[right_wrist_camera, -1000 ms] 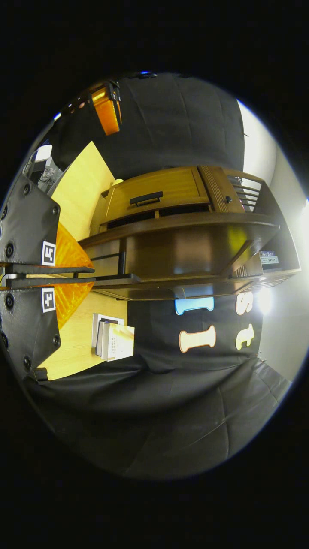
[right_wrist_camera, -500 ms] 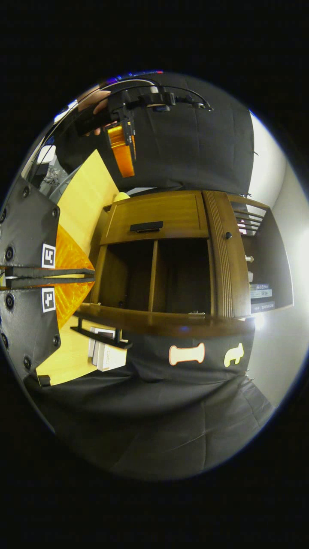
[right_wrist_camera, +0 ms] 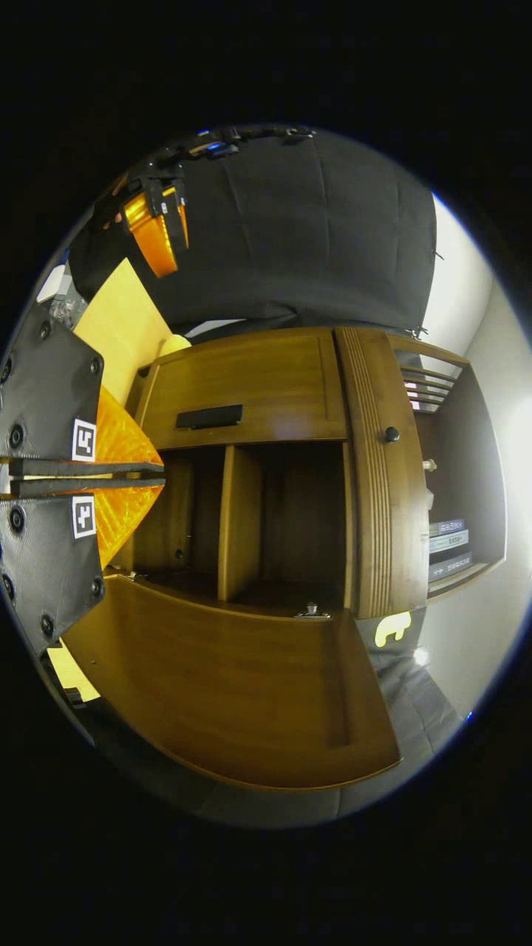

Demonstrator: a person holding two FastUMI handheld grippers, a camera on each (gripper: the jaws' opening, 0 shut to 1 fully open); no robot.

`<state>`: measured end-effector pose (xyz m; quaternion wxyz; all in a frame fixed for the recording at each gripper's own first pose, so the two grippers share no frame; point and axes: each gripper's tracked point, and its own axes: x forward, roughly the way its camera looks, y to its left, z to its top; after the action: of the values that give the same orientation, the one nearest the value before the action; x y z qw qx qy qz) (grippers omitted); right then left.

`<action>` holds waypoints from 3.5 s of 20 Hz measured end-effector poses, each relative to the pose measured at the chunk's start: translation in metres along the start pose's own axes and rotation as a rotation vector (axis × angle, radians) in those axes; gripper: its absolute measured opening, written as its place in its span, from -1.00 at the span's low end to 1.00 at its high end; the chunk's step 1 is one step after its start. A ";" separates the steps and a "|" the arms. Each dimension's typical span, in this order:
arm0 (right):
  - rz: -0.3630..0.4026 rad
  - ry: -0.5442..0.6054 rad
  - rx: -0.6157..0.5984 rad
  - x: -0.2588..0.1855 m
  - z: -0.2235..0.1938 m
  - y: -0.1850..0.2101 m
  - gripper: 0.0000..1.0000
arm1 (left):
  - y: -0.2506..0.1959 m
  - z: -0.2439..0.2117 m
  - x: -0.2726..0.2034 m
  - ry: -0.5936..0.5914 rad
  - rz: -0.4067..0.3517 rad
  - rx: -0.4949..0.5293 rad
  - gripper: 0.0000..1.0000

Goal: Open the right door of the double-door shoe cabinet with the right hand, and open the left door with the left hand.

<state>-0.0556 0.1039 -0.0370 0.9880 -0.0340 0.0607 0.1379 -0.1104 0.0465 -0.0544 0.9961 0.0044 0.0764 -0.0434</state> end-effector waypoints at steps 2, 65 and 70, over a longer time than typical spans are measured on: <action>-0.009 -0.018 -0.011 0.009 0.006 0.005 -0.82 | 0.016 -0.006 -0.009 -0.001 0.035 0.007 1.00; -0.029 0.047 0.072 0.140 -0.036 -0.049 0.90 | -0.128 -0.030 0.279 0.177 -0.087 0.107 -0.84; -0.034 0.054 0.067 0.121 -0.041 -0.043 0.89 | -0.120 -0.033 0.246 0.187 -0.110 0.091 -0.82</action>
<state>0.0670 0.0911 -0.0906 0.9888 -0.0059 0.0914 0.1179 0.1162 -0.0933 -0.1253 0.9796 0.0495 0.1670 -0.1007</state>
